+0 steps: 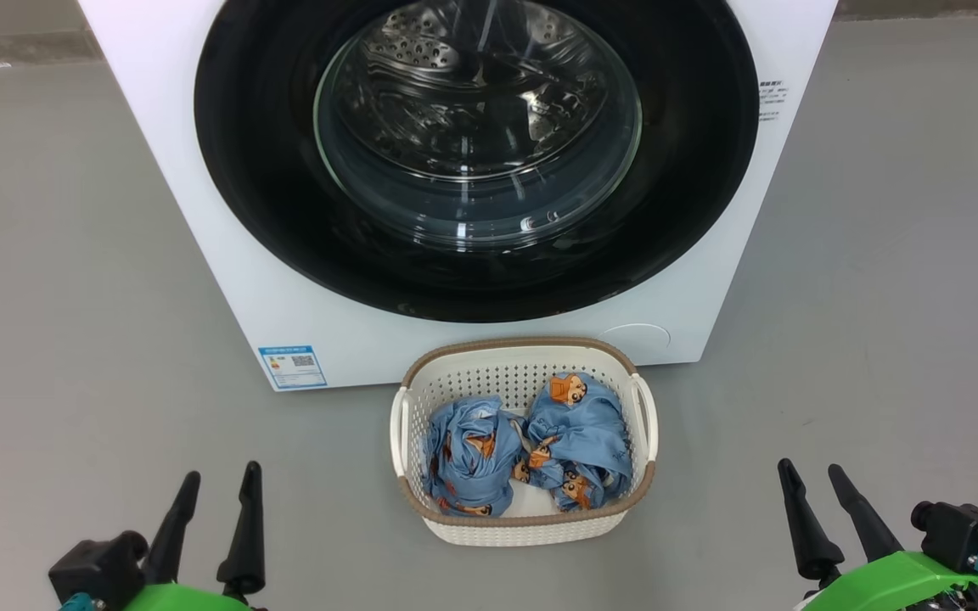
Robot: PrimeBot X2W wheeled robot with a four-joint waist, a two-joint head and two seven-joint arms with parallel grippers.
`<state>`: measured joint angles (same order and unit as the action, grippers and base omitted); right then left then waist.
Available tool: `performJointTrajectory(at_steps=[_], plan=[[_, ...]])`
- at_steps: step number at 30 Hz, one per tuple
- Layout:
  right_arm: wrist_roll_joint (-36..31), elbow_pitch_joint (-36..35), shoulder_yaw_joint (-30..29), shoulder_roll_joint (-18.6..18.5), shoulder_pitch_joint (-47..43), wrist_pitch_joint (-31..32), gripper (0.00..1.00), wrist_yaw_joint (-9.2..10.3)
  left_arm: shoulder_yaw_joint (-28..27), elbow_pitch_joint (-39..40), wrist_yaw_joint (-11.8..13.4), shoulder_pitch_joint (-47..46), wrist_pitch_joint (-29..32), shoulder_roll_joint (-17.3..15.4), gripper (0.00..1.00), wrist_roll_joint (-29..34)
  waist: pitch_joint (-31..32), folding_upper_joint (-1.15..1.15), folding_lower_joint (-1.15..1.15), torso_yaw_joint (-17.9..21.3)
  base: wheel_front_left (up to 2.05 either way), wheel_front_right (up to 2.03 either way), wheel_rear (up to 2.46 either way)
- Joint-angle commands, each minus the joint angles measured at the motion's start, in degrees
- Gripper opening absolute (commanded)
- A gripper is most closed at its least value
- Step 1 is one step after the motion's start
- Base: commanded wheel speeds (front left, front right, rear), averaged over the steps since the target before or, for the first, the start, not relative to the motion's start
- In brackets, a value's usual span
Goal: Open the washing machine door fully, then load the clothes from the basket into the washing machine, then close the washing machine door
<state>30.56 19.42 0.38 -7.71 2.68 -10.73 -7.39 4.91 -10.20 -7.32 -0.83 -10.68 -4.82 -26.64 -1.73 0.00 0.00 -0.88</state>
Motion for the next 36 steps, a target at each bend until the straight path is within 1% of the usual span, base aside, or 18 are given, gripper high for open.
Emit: performJointTrajectory(at_steps=[1,22,30,36], plan=[[-2.27,-1.25,1.34,-1.0,2.23,-0.92,1.0,-0.08,-1.36,1.88,-0.14,-0.47,-0.95,-1.37,1.0,2.03,-0.06,0.0,0.0,0.04,0.0,0.0,0.0],[-14.14,-1.68,1.11,-2.3,2.35,-4.27,1.0,-0.1,-0.4,2.0,-0.17,-0.53,-4.31,-2.2,1.0,13.8,-0.5,0.0,0.0,0.16,0.0,0.0,0.0],[-14.07,-1.78,0.73,-2.26,2.34,-4.27,1.0,-0.1,-0.58,1.35,-0.17,-0.61,-4.31,-2.2,1.0,13.95,-0.33,0.0,0.0,0.3,0.0,0.0,0.0],[-14.06,-1.84,0.53,-2.13,2.26,-4.27,1.0,-0.1,-0.64,0.95,-0.17,-0.72,-4.31,-2.25,1.0,15.74,-0.15,0.0,0.0,0.37,0.12,0.12,-0.25]])
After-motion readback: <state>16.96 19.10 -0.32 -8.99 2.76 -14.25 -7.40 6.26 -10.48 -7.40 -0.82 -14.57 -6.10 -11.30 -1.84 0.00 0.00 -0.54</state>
